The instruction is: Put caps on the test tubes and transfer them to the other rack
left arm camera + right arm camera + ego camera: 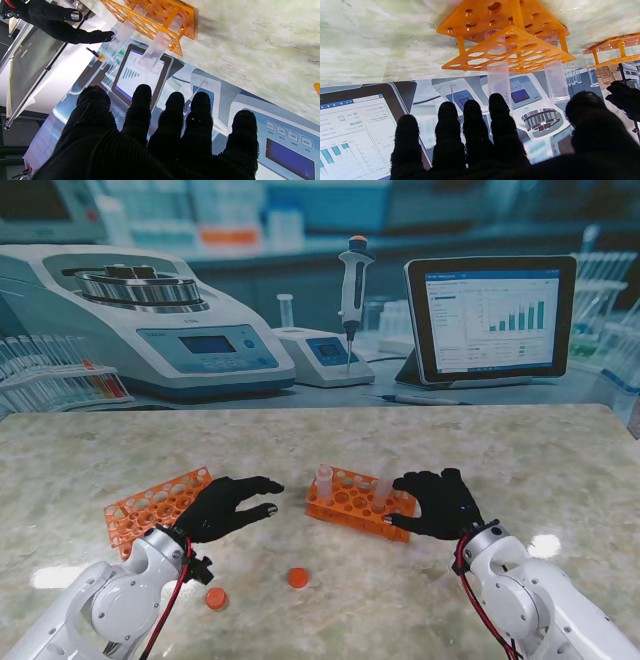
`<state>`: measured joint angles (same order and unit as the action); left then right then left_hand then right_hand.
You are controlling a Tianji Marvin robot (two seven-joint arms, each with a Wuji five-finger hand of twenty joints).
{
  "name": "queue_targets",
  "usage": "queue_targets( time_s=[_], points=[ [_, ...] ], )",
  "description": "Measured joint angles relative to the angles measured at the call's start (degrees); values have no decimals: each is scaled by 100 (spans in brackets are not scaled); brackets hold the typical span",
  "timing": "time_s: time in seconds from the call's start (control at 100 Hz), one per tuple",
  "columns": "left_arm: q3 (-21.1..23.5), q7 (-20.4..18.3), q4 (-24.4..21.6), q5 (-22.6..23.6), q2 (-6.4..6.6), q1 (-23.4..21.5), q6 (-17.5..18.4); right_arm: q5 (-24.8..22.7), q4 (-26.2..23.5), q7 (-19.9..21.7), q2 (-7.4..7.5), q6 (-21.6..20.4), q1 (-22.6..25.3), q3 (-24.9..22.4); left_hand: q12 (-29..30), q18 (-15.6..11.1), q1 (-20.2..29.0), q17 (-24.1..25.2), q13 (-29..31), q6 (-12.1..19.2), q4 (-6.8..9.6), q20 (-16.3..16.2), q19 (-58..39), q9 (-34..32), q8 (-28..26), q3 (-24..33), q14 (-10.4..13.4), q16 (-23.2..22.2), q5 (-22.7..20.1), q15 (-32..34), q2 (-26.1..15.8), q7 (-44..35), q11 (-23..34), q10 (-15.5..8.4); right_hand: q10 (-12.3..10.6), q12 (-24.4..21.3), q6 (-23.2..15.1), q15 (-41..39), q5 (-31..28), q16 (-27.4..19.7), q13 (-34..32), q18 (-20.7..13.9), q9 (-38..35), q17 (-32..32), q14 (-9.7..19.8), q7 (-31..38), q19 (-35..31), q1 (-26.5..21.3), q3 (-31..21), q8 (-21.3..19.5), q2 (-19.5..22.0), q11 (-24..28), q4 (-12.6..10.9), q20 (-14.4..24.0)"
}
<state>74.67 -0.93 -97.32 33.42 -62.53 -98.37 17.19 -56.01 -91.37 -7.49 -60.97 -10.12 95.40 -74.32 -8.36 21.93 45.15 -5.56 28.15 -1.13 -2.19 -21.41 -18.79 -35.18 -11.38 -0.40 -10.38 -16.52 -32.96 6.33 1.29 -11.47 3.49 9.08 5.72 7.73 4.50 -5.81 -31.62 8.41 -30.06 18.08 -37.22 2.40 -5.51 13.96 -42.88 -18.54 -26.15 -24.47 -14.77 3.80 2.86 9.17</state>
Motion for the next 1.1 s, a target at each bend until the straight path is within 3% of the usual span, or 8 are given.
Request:
queue_targets(
  time_s=[0.54, 1.1],
  points=[
    [-3, -15, 1, 8, 5, 3, -7, 42, 364, -247, -29, 249, -343, 306, 0, 0, 0, 0, 0, 0, 0, 0, 0, 0, 0, -1, 0, 0, -1, 0, 0, 0, 0, 0, 56, -68, 57, -5, 0, -66, 60, -4, 52, -2, 0, -61, 0, 82, -282, 64, -194, 0, 0, -5],
    [-5, -43, 2, 2, 9, 7, -8, 152, 813, -353, -43, 277, -779, 700, 0, 0, 0, 0, 0, 0, 0, 0, 0, 0, 0, -1, 0, 0, -1, 0, 0, 0, 0, 0, 202, -132, 227, -5, 0, -71, 60, -10, 62, -39, -66, -135, 1, 1020, -725, 77, -258, 2, 161, -12]
  ],
)
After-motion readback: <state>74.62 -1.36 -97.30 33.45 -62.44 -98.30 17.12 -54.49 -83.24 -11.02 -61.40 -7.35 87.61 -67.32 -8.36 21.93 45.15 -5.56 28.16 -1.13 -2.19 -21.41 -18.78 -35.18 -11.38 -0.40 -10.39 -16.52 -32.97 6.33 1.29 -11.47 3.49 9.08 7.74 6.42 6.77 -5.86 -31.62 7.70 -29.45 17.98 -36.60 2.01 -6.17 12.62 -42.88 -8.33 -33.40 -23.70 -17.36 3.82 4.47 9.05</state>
